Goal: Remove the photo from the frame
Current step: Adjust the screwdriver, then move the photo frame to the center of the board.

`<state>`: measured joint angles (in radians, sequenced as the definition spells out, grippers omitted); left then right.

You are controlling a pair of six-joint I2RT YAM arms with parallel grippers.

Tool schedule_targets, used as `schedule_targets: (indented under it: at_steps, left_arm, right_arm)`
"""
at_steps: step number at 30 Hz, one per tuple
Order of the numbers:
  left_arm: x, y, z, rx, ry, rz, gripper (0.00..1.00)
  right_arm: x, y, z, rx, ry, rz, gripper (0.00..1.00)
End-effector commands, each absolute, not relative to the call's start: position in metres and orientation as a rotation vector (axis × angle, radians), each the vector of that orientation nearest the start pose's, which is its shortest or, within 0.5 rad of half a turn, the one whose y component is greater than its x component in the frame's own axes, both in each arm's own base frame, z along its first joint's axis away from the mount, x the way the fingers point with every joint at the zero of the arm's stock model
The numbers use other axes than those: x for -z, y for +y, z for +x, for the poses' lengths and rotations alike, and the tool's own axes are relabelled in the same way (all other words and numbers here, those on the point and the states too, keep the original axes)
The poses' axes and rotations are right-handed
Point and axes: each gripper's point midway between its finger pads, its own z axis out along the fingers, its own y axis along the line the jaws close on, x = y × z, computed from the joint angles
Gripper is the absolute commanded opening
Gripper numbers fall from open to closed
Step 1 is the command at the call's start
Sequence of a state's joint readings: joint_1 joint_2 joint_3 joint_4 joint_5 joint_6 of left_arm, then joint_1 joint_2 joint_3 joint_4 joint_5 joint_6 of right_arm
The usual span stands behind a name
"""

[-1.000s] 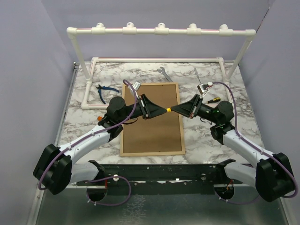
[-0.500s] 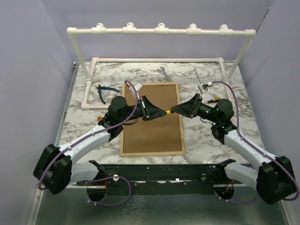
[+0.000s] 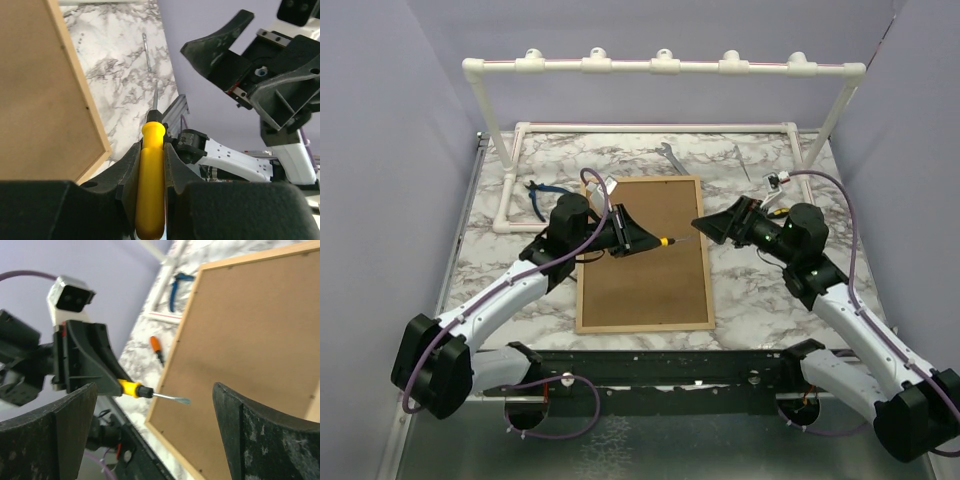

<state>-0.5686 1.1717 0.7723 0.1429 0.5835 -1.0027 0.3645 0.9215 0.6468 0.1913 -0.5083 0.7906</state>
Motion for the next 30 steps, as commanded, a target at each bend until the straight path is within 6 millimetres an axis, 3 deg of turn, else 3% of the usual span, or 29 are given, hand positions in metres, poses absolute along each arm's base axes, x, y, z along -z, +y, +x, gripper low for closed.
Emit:
schedule_targets:
  at_steps: [1,4,7,11,16,22,26,30]
  left_arm:
    - [-0.224,-0.286,0.238,1.485,2.182,0.014,0.00]
    - [-0.221,-0.279,0.252,1.430,2.186,-0.009,0.00]
    - [-0.204,-0.271,0.268,1.383,2.255,-0.074,0.00]
    - [-0.187,-0.271,0.286,1.353,2.299,-0.093,0.00]
    - [-0.174,-0.273,0.313,1.292,2.319,-0.110,0.00]
    - [-0.158,-0.281,0.347,1.243,2.349,-0.168,0.00]
    - [-0.156,-0.286,0.364,1.247,2.350,-0.179,0.00]
    - [-0.157,-0.281,0.372,1.241,2.341,-0.206,0.00]
  right_arm:
    - [-0.235,0.184,0.284,-0.949,1.936,0.056,1.00]
    - [-0.216,0.173,0.294,-0.858,1.994,0.089,1.00]
    - [-0.190,0.167,0.309,-0.859,2.083,0.138,1.00]
    - [-0.180,0.160,0.330,-0.973,2.080,0.178,1.00]
    - [-0.167,0.152,0.359,-0.941,2.094,0.186,0.99]
    - [-0.149,0.162,0.384,-0.981,2.120,0.125,0.80]
    - [-0.132,0.165,0.401,-0.968,2.148,0.085,0.59]
    - [-0.113,0.168,0.417,-0.959,2.204,0.061,0.56]
